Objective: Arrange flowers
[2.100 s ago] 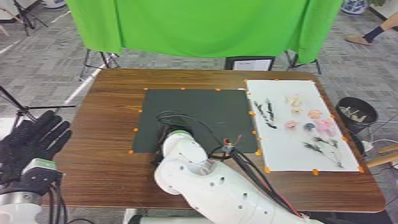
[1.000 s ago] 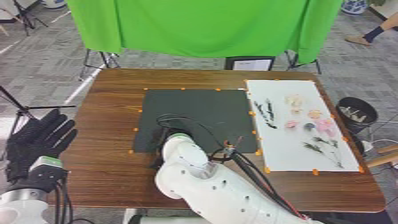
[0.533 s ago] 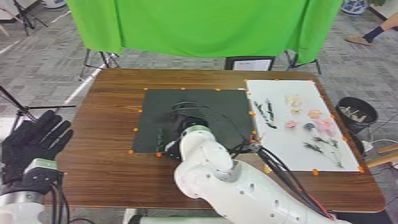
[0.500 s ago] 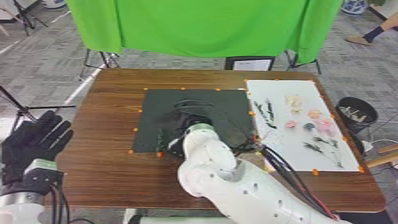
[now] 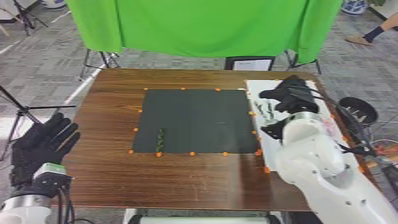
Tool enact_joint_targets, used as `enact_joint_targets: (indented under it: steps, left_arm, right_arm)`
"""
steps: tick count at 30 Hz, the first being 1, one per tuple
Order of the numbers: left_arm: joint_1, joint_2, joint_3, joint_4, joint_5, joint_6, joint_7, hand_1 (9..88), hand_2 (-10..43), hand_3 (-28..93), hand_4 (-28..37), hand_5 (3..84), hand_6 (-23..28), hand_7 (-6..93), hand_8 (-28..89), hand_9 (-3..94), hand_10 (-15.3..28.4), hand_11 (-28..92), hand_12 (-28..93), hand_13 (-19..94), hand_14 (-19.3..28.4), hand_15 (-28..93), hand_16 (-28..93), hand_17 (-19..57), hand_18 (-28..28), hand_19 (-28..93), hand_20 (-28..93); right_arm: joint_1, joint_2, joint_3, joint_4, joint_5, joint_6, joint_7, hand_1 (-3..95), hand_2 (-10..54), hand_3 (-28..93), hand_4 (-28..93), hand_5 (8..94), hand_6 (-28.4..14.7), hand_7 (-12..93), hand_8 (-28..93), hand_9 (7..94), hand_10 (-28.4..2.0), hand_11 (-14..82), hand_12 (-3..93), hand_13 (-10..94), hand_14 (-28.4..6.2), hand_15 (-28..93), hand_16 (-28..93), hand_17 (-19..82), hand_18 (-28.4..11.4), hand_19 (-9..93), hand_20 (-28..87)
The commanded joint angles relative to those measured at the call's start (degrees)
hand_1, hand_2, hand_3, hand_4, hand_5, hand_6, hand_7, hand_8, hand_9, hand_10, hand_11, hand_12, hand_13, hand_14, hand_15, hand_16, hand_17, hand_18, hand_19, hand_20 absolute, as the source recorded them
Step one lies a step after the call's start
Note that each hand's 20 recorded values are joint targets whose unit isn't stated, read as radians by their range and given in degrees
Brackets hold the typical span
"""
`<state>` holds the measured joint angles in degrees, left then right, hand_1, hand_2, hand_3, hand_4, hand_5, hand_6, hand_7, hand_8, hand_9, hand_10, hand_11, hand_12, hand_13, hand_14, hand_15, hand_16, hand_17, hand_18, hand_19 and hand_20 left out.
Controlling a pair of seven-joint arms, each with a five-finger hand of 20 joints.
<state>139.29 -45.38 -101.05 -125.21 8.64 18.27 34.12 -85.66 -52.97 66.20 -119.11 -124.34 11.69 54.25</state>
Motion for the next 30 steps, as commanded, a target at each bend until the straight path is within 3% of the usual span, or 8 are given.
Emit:
enact_joint_targets:
  steps: [1,12,14,21,22,27,30]
  left_arm:
    - [1.15,-0.69,-0.65,-0.58,-0.81,-0.86,0.55,29.2,15.4,75,-25.7,50.4,9.9,15.8,-8,41.8,16.0,23,12,29,16.4,41,-9,-5.5,16.5,43,10]
    - [1.16,-0.65,0.10,-0.55,-0.98,-0.68,0.24,29.3,15.6,75,-25.6,50.3,9.8,16.0,-8,41.8,16.0,24,12,29,16.6,42,-8,-5.8,17.0,43,10]
    - [1.07,-0.69,0.05,-0.70,-0.95,-0.16,-0.21,29.4,15.7,75,-25.7,50.3,9.8,16.0,-8,41.9,16.1,24,12,30,16.7,42,-8,-5.9,17.1,43,11]
    - [0.74,-1.07,0.03,-0.46,-0.26,-0.55,-1.34,29.4,16.3,75,-26.0,50.5,9.8,16.3,-8,42.1,16.0,24,12,30,16.8,43,-8,-5.9,17.2,43,11]
    - [1.44,-0.75,0.00,-0.71,-0.57,-0.58,-0.65,29.4,16.3,75,-26.0,50.5,9.8,16.3,-8,42.1,16.0,24,12,30,16.8,43,-8,-5.9,17.2,43,11]
    - [1.35,-0.95,0.16,-0.62,-0.74,-0.33,-0.81,29.3,16.3,75,-25.9,50.5,9.8,16.4,-8,42.2,16.1,24,12,30,16.8,43,-8,-5.9,17.2,43,11]
    - [0.90,-0.97,0.50,-0.87,-2.66,0.79,-0.25,29.4,16.4,75,-26.0,50.6,10.0,16.2,-8,42.2,16.1,24,12,30,16.8,43,-8,-5.9,17.2,43,11]
  right_arm:
    - [-14.44,8.41,18.04,-0.17,2.79,-7.38,-0.84,36.1,-9.5,78,-28,54.2,-10.1,14,-10,53.9,-18.0,12.8,14.8,67,-13.6,61,22,39,-23.8,89,26]
    - [-18.22,6.99,25.96,-1.35,10.08,-22.36,1.35,34.4,-9.5,74,-28,53.3,-10.3,11,-10,52.5,-18.2,10.6,14.4,66,-13.6,62,21,38,-24.4,88,30]
    - [-18.27,6.66,26.02,-1.40,10.07,-24.04,2.18,35.0,-9.5,73,-28,53.3,-10.7,10,-10,51.5,-18.4,9.7,14.3,66,-13.9,62,21,37,-24.7,87,30]
    - [-18.93,5.84,28.14,-2.04,12.98,-31.29,5.05,36.4,-9.5,75,-28,53.5,-11.1,8,-9,50.3,-18.5,8.7,14.3,65,-14.5,62,21,36,-25.3,86,31]
    - [-19.24,5.78,28.48,-2.25,13.12,-32.11,5.09,37.1,-9.5,75,-28,54.1,-10.9,9,-9,50.9,-18.5,8.8,14.3,65,-14.5,63,21,36,-25.4,86,32]
    - [-19.85,5.88,28.12,-1.95,13.74,-31.59,5.90,38.6,-9.5,75,-28,55.5,-10.4,9,-9,52.6,-18.2,9.0,14.3,66,-14.2,63,21,36,-25.5,86,32]
    - [-19.57,5.43,27.45,-1.52,14.31,-32.12,6.21,40.2,-9.5,74,-28,56.3,-10.2,9,-9,52.9,-18.3,9.1,14.4,67,-13.8,63,21,37,-25.3,86,32]
